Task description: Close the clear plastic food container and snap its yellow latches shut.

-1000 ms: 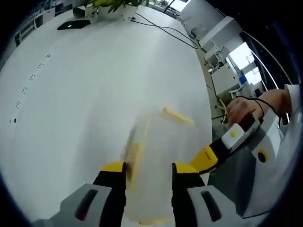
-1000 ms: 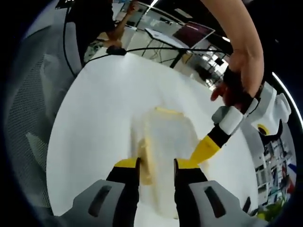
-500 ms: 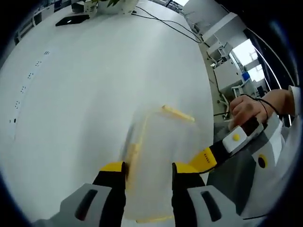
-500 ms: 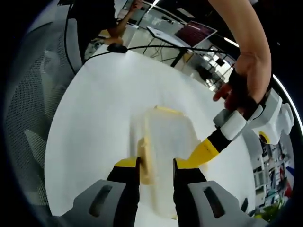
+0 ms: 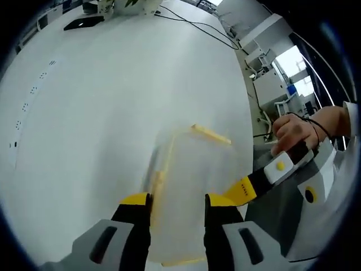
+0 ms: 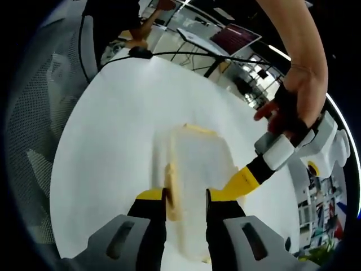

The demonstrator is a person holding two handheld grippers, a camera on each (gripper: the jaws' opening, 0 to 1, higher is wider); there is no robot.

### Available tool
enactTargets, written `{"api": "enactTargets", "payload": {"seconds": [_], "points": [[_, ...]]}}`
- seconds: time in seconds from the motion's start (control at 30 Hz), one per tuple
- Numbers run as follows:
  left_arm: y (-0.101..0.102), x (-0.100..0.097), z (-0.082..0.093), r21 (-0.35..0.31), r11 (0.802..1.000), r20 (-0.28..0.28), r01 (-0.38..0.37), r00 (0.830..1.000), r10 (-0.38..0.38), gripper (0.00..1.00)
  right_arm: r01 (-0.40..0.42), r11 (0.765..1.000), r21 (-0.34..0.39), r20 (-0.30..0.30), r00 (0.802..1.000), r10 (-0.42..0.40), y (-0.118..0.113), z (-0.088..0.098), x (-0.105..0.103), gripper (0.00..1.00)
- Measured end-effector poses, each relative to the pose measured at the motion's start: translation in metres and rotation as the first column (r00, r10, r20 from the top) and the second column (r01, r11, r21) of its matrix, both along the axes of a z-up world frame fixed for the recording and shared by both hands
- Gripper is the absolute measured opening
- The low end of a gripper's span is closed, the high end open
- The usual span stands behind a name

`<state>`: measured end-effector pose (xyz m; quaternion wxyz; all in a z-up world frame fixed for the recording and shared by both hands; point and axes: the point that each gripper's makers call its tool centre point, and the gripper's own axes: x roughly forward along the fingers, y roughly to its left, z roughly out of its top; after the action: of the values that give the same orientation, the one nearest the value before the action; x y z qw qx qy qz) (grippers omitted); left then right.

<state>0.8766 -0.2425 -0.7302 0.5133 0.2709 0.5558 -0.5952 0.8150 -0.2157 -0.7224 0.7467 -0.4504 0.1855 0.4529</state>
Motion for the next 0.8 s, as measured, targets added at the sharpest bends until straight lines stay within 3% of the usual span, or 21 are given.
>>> {"api": "enactTargets", "payload": {"seconds": [0.13,0.27,0.33,0.4,0.6,0.8], "points": [[0.000,0.001,0.001,-0.006,1.000,-0.006,-0.001,1.000,0.001,0.32,-0.010,1.000,-0.022,0.023,1.000,0.010,0.002,0.000,-0.002,0.25],[-0.002,0.002,0.003,-0.065,0.997,-0.003,-0.049,0.999,0.049,0.34,-0.003,1.000,-0.002,0.008,1.000,0.003,0.002,0.002,-0.001,0.27],[-0.002,0.004,0.004,-0.087,0.994,0.021,-0.068,0.997,0.070,0.38,0.050,0.998,0.030,-0.040,0.998,-0.049,0.001,0.001,-0.001,0.30],[-0.002,0.012,0.005,-0.115,0.991,0.072,-0.063,0.995,0.072,0.44,0.050,0.998,0.041,-0.058,0.997,-0.048,0.001,0.004,-0.002,0.33],[0.000,0.016,0.028,-0.245,0.958,0.114,-0.147,0.977,0.179,0.45,0.084,0.995,0.054,-0.058,0.995,-0.080,-0.007,0.013,-0.001,0.34],[0.017,0.008,0.036,-0.287,0.938,0.143,-0.196,0.959,0.244,0.45,0.105,0.993,0.046,-0.067,0.993,-0.102,-0.015,0.016,-0.003,0.35]]}}
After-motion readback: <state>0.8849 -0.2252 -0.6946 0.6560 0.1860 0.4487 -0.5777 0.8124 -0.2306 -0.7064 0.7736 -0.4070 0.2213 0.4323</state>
